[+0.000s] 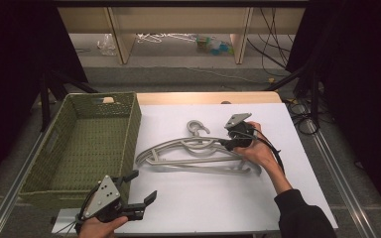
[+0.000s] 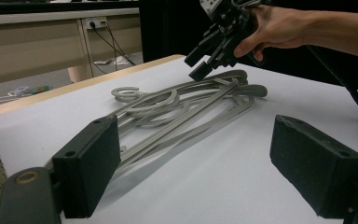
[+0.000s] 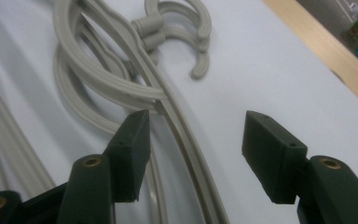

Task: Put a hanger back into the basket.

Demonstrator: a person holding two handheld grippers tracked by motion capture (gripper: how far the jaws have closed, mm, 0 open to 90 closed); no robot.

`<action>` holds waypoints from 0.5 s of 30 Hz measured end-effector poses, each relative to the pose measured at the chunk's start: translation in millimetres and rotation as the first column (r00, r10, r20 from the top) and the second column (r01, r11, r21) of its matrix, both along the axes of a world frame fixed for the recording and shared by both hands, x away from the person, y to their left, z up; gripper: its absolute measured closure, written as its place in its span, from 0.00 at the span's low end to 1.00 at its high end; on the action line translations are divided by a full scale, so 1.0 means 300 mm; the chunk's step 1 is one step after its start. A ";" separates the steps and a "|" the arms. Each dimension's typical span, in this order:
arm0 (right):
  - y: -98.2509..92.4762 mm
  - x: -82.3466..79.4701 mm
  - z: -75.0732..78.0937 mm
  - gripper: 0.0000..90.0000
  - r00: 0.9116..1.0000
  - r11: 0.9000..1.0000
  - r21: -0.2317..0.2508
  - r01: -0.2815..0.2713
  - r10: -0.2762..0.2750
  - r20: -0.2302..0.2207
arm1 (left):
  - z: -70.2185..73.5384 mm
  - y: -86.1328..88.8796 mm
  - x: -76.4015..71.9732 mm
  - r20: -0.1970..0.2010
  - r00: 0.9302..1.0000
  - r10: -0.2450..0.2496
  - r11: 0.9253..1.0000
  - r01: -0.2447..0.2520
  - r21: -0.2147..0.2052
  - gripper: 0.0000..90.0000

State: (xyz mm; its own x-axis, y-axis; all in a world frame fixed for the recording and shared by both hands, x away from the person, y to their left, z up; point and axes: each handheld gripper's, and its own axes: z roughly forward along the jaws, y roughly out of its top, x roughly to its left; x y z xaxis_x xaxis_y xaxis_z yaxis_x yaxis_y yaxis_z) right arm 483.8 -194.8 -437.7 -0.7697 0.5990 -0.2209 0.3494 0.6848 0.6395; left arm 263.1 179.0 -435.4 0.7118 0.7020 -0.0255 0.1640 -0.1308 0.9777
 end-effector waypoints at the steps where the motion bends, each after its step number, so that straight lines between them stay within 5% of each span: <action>1: -0.001 0.007 -0.008 0.50 1.000 1.000 -0.005 0.000 0.000 -0.006 | -0.001 -0.002 0.000 0.001 1.000 -0.002 1.000 0.002 -0.003 0.18; 15: 0.021 0.056 -0.075 0.63 0.998 0.999 -0.030 -0.025 0.023 -0.061 | -0.001 -0.004 -0.001 -0.003 1.000 -0.007 1.000 0.007 0.001 0.18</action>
